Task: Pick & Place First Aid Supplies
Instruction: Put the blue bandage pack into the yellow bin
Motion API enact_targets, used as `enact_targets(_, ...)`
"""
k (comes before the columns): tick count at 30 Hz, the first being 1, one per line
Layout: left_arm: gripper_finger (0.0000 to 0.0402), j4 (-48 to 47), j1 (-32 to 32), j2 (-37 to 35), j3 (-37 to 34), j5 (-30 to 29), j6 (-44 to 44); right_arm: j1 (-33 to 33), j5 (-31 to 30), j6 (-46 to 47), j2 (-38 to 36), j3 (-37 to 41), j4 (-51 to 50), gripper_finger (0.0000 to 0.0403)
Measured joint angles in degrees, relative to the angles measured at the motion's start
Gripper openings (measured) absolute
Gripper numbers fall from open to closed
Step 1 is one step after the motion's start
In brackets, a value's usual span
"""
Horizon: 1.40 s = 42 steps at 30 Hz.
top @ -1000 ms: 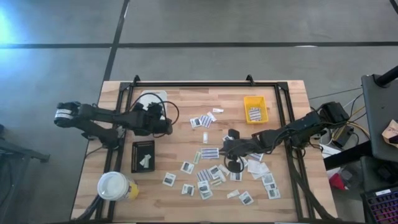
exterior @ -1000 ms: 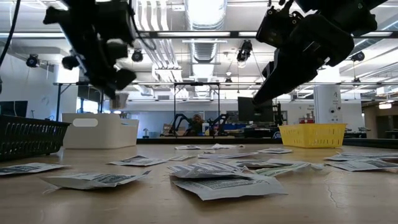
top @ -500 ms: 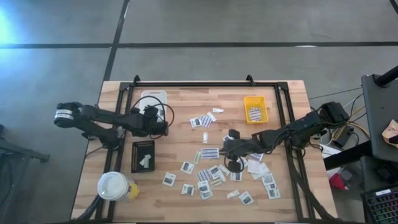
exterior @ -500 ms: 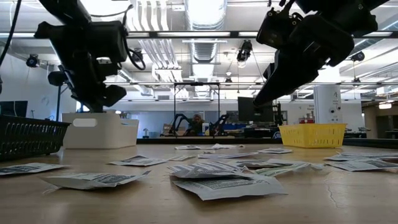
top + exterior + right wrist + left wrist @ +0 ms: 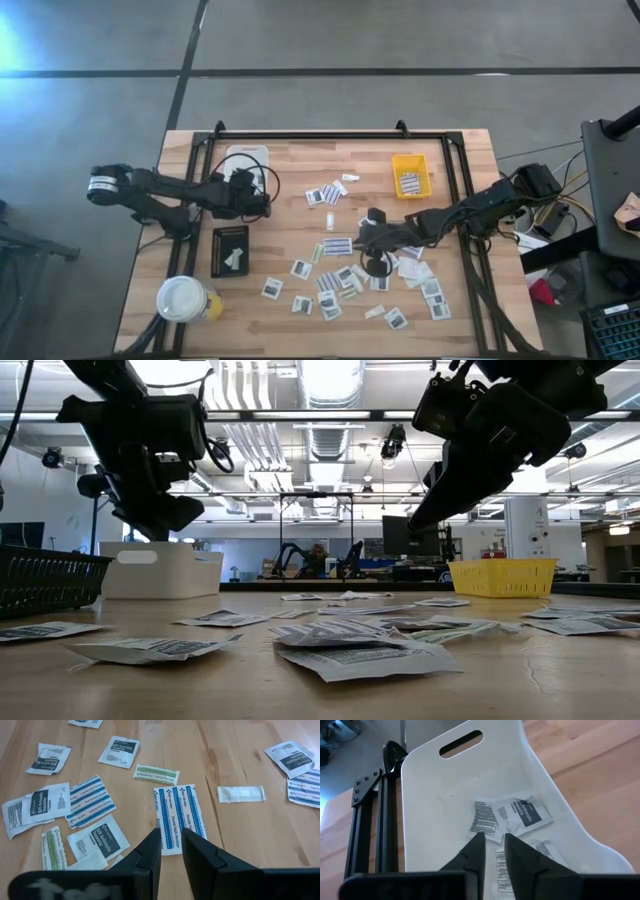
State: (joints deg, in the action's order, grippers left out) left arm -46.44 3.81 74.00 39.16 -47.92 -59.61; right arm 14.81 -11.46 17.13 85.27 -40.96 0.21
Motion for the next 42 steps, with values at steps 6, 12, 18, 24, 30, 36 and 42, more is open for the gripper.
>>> enact_targets(6, 0.0104, -0.08, -0.01, -0.07, 0.93, 0.02, 2.12, 1.11, 0.04, 0.66, 0.02, 0.0, -0.15, 0.0061)
enact_targets(12, 0.0106, 0.0, -0.06, -0.07, 5.21, 0.04, 9.73, 2.29, 0.07, 0.44, 0.02, 0.05, -0.46, 0.0057)
enact_targets(18, 0.0106, 2.26, -2.8, -0.11, 10.03, 0.41, 17.75, 3.97, 0.02, -0.84, 0.02, 0.05, -1.65, 0.0056)
enact_targets(24, 0.0106, 14.91, -9.6, -0.11, 10.73, 2.93, 28.57, 6.26, -0.01, -3.35, 0.02, 0.05, -1.87, 0.0056)
enact_targets(30, 0.0106, 26.36, -14.96, 0.6, 10.27, 10.0, 36.09, 8.24, -0.02, -6.72, 0.02, 0.05, -1.92, 0.0056)
enact_targets(36, 0.0106, 31.92, -17.21, 3.06, 10.25, 15.85, 38.89, 8.93, -0.04, -9.61, 0.02, 0.05, -2.04, 0.0056)
enact_targets(42, 0.0106, 38.4, -17.84, 9.16, 10.2, 23.07, 41.95, 8.94, -0.52, -13.37, 0.02, 0.05, -3.48, 0.0056)
